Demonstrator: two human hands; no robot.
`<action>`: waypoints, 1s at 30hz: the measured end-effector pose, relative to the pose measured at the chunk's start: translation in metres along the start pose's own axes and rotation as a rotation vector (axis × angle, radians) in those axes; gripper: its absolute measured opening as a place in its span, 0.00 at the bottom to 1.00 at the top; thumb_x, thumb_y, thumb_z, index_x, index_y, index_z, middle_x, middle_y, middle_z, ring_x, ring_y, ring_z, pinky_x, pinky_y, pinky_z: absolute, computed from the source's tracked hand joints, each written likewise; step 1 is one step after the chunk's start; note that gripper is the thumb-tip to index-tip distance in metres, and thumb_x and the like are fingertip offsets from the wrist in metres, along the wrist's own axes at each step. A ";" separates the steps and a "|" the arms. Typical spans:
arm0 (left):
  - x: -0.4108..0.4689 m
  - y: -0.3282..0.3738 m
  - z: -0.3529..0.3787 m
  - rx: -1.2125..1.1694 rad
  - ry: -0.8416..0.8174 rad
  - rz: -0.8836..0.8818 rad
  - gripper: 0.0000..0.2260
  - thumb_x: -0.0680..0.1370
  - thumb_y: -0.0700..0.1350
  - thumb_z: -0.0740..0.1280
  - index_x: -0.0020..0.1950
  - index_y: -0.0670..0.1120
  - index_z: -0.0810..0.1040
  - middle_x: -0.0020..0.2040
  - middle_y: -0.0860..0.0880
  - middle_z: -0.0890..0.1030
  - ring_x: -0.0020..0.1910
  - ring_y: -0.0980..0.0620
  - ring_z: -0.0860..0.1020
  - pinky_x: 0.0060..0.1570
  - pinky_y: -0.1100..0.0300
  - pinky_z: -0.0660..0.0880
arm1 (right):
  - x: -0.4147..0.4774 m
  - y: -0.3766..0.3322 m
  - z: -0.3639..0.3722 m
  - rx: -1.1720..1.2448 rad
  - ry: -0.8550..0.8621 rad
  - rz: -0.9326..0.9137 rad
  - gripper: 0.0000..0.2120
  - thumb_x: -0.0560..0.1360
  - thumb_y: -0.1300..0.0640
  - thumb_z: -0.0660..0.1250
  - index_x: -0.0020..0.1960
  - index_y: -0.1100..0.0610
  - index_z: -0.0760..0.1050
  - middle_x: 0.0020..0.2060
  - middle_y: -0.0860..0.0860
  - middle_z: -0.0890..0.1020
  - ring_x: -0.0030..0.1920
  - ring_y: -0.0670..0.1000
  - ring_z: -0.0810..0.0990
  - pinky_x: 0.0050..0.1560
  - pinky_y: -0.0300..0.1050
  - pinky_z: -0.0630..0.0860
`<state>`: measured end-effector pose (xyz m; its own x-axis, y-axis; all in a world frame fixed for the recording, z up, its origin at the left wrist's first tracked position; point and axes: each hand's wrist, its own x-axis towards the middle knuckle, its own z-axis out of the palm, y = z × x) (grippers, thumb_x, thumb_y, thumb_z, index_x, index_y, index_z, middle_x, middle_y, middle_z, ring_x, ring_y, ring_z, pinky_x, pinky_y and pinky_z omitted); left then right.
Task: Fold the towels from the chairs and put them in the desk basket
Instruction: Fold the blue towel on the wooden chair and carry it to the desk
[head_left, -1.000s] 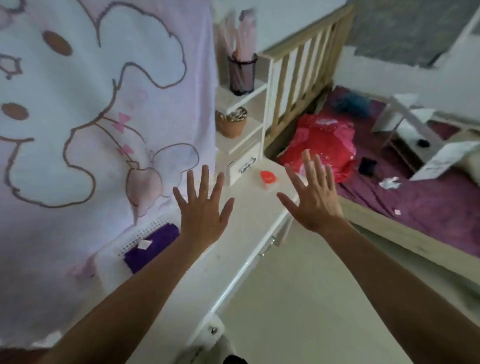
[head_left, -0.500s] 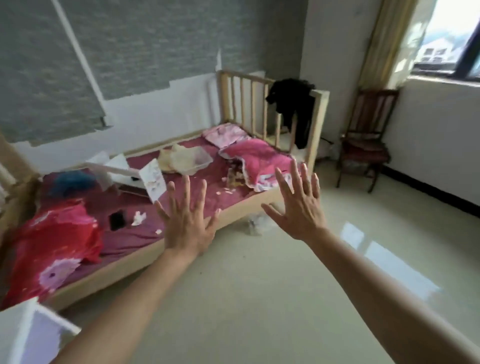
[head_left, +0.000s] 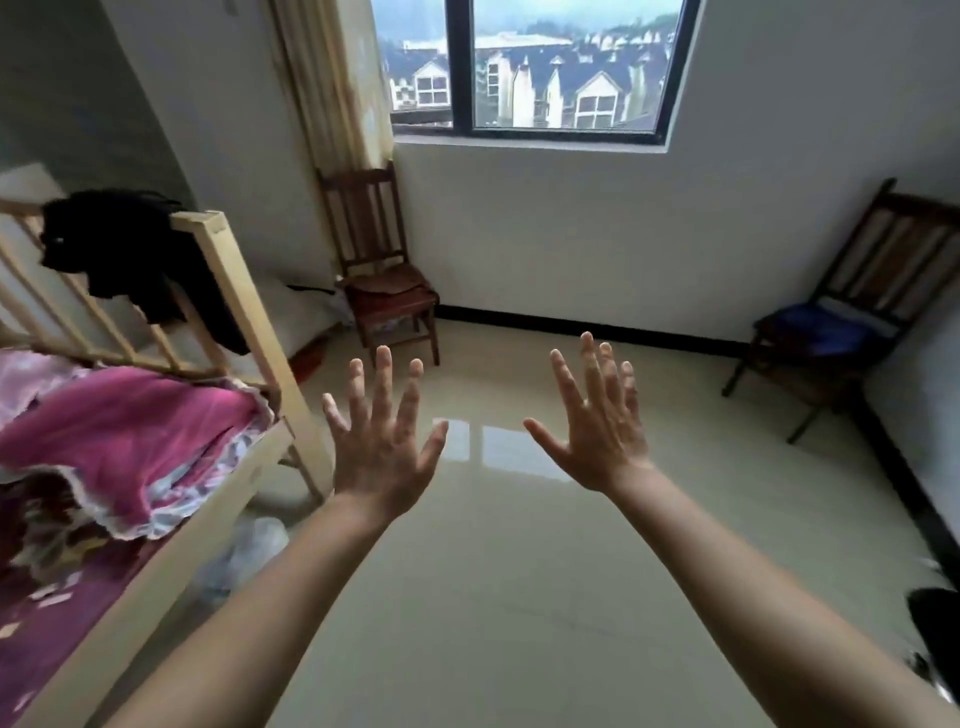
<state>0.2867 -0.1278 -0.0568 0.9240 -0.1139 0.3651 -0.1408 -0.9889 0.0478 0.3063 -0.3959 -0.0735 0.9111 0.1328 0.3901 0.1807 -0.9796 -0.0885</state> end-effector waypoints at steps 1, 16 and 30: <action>0.026 0.012 0.011 -0.005 0.012 0.049 0.34 0.77 0.64 0.53 0.80 0.50 0.54 0.81 0.43 0.47 0.78 0.37 0.49 0.68 0.29 0.54 | 0.013 0.015 0.003 -0.025 0.008 0.009 0.43 0.75 0.30 0.55 0.81 0.52 0.50 0.80 0.59 0.42 0.80 0.62 0.44 0.76 0.65 0.49; 0.298 0.352 0.158 -0.082 -0.180 0.591 0.34 0.77 0.69 0.45 0.80 0.55 0.47 0.81 0.47 0.43 0.78 0.40 0.39 0.71 0.30 0.49 | 0.032 0.383 0.027 -0.204 0.037 0.671 0.42 0.74 0.31 0.53 0.81 0.51 0.51 0.80 0.60 0.45 0.79 0.63 0.48 0.77 0.62 0.49; 0.512 0.605 0.243 -0.160 -0.176 0.672 0.34 0.77 0.67 0.49 0.80 0.56 0.49 0.81 0.47 0.50 0.79 0.39 0.46 0.71 0.31 0.52 | 0.171 0.675 0.045 -0.173 -0.056 0.757 0.42 0.74 0.32 0.56 0.81 0.51 0.51 0.80 0.61 0.47 0.79 0.63 0.48 0.77 0.62 0.50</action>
<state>0.7606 -0.8081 -0.0665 0.6603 -0.7213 0.2091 -0.7385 -0.6743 0.0060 0.6011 -1.0281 -0.1073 0.7817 -0.5783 0.2335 -0.5538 -0.8158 -0.1665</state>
